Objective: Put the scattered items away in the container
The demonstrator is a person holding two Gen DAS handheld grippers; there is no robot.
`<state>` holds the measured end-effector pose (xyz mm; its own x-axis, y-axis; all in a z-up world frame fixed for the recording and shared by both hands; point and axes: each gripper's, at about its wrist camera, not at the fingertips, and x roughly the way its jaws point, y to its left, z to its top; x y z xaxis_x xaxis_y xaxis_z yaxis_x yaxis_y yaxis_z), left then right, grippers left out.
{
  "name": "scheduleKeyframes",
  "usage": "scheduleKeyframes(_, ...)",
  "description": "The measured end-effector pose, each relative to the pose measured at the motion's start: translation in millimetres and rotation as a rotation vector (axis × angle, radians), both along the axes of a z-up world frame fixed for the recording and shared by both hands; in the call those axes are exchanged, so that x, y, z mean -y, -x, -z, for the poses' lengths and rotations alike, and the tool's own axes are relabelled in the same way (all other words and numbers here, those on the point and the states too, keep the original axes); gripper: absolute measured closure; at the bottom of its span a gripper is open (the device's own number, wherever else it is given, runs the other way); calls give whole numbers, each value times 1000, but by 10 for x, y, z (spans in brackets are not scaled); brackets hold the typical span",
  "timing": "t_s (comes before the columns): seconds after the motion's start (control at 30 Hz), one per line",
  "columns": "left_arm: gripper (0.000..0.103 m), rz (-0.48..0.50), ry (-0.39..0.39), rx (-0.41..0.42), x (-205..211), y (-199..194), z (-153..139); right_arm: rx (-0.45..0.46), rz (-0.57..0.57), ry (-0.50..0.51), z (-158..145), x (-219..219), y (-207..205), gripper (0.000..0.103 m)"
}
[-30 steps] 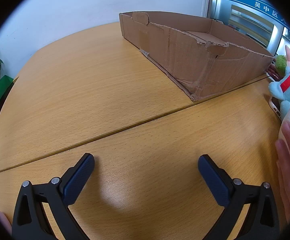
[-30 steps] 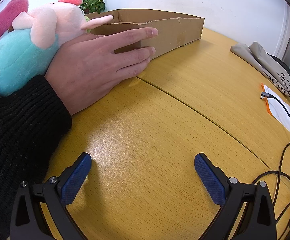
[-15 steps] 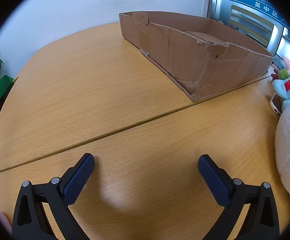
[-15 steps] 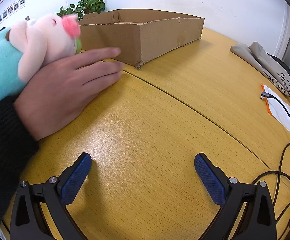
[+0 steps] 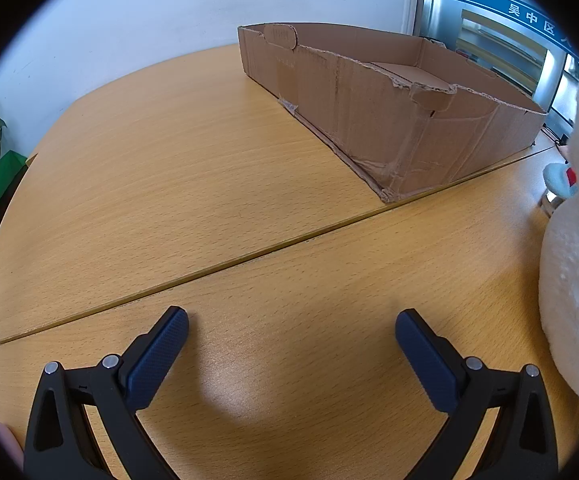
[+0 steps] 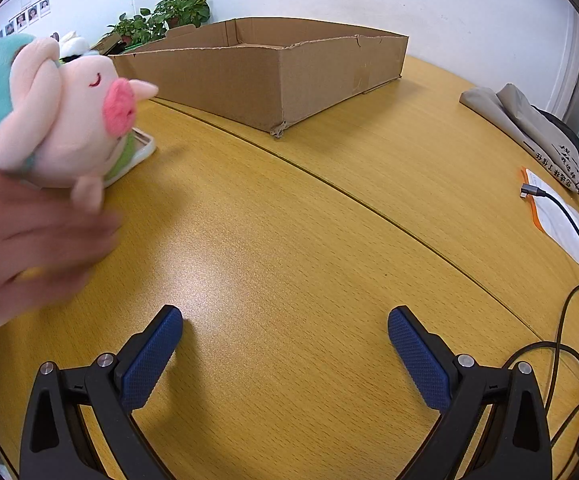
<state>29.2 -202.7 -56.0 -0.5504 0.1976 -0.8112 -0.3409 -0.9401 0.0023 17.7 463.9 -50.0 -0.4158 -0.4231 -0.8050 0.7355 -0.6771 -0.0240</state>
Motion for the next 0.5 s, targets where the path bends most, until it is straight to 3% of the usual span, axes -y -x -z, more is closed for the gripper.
scheduleKeyframes(0.5, 0, 0, 0, 0, 15, 11, 0, 0, 0, 0, 0, 0, 2, 0)
